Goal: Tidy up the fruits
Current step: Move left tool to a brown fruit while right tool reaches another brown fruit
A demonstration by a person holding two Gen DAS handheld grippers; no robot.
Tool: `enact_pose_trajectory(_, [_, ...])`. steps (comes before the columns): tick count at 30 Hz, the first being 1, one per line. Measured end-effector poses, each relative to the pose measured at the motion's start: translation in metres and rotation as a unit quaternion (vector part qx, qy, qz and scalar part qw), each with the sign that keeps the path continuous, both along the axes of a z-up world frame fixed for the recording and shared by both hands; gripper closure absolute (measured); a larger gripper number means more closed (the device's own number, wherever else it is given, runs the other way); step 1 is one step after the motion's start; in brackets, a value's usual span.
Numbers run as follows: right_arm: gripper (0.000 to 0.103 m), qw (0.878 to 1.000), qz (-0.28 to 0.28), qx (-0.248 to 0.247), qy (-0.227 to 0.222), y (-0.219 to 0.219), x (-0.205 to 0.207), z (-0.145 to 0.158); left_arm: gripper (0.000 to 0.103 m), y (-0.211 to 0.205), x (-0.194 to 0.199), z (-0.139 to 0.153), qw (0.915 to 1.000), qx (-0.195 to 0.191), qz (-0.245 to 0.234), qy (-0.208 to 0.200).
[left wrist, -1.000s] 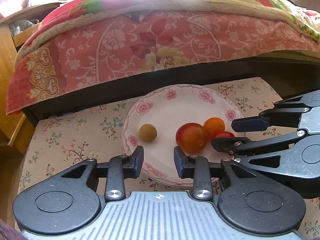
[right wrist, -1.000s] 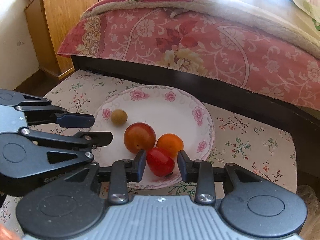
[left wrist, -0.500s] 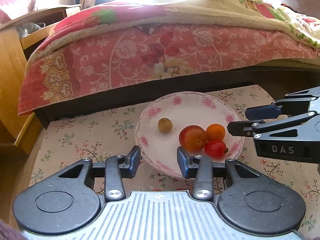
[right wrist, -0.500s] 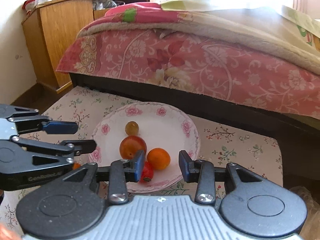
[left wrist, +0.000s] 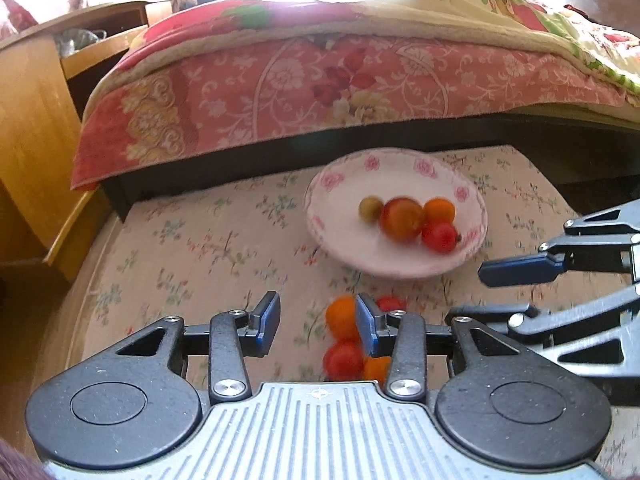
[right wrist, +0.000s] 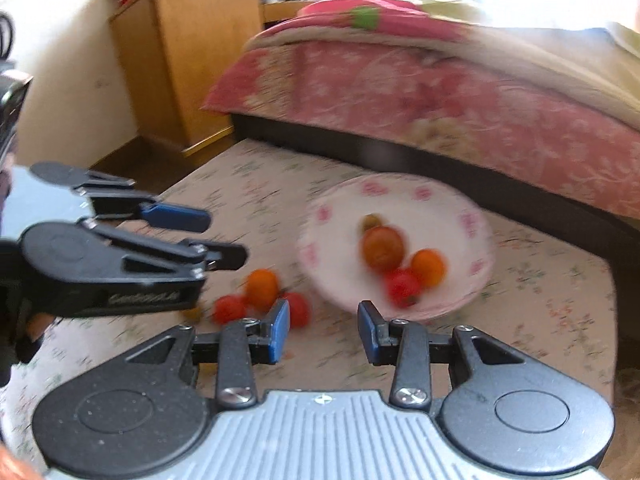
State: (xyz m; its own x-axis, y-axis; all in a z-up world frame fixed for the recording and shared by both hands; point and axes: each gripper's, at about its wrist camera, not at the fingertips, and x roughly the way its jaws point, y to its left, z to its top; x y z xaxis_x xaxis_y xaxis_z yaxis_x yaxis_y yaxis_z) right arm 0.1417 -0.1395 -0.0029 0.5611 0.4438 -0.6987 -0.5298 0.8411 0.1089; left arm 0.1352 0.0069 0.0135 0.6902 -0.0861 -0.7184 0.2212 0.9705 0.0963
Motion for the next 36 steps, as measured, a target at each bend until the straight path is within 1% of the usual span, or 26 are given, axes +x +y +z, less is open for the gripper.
enact_pose_trajectory(7, [0.063, 0.999, 0.042, 0.002, 0.026, 0.026, -0.024, -0.015, 0.052, 0.021, -0.020, 0.000, 1.0000, 0.000, 0.003, 0.008])
enact_pose_trajectory(13, [0.063, 0.997, 0.060, -0.004, 0.044, 0.046, -0.030, -0.030, 0.051, 0.028, -0.024, -0.003, 0.9999, -0.002, -0.002, 0.015])
enact_pose_trajectory(24, [0.063, 0.997, 0.060, 0.001, 0.056, 0.062, -0.025, -0.040, 0.049, 0.043, -0.027, -0.009, 0.9997, -0.008, 0.001, 0.025])
enact_pose_trajectory(36, [0.064, 0.997, 0.055, -0.011, 0.054, 0.070, -0.020, -0.047, 0.049, 0.048, -0.026, -0.016, 0.9993, -0.008, -0.007, 0.037])
